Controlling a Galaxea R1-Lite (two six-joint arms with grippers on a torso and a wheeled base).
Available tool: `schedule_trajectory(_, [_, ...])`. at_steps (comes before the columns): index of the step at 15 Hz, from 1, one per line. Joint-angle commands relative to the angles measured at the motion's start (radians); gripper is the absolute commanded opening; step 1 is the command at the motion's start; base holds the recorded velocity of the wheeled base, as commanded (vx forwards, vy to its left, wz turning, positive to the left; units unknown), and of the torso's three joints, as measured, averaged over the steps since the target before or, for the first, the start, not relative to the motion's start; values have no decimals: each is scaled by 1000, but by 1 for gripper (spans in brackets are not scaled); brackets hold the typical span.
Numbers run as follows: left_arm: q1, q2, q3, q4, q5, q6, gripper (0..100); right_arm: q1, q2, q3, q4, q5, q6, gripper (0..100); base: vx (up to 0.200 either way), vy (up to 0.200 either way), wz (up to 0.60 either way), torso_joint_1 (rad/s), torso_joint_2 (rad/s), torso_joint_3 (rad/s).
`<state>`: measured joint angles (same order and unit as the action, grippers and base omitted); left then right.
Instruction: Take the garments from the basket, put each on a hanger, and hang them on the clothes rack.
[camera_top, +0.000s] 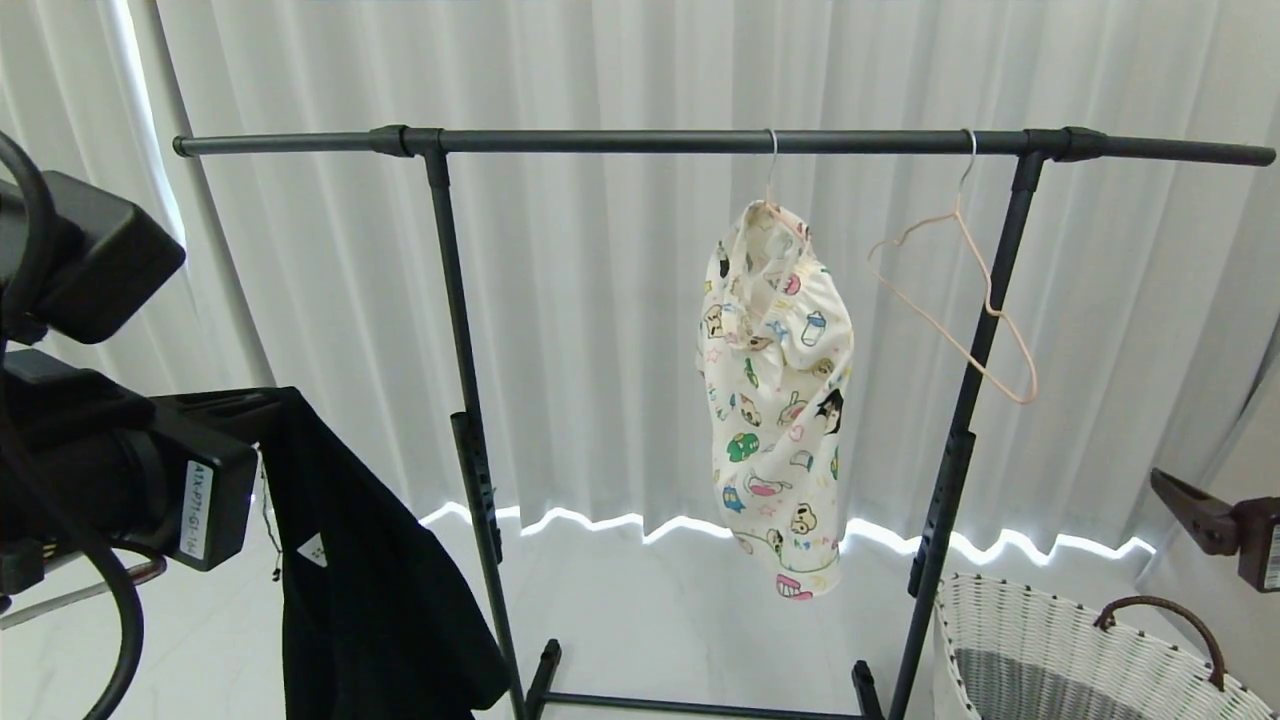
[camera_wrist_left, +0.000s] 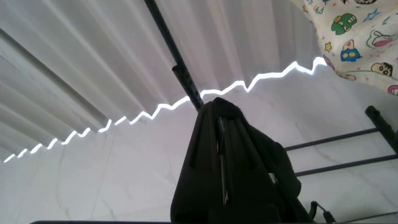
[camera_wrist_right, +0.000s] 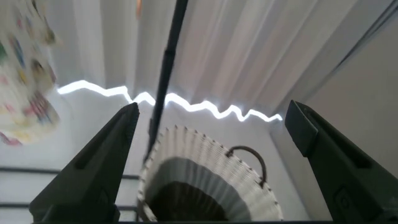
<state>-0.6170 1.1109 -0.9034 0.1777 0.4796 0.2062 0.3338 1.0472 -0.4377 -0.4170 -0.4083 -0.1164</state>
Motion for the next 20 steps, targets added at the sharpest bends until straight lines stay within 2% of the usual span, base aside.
schedule_trajectory(1, [5,-5,18,0,1,-1,0,1,43,-27,1,-1,27,100,0,0,0,183,-447,-290])
schedule_trajectory(14, [6,0,32,-3,-1,-4,0,-1,73,-33,-5,0,47,100,0,0,0,210,-486,-283])
schedule_trajectory(18, [6,0,34,-4,-1,-8,0,-1,70,14,-29,39,173,100,0,0,0,132,-295,-156])
schedule_trajectory(19, [6,0,35,-4,-1,-8,0,1,70,11,-29,72,165,100,0,0,0,36,-61,-27])
schedule_trajectory(20, [6,3,44,-4,-1,-8,0,-1,60,-4,-22,141,149,100,0,0,0,0,0,0])
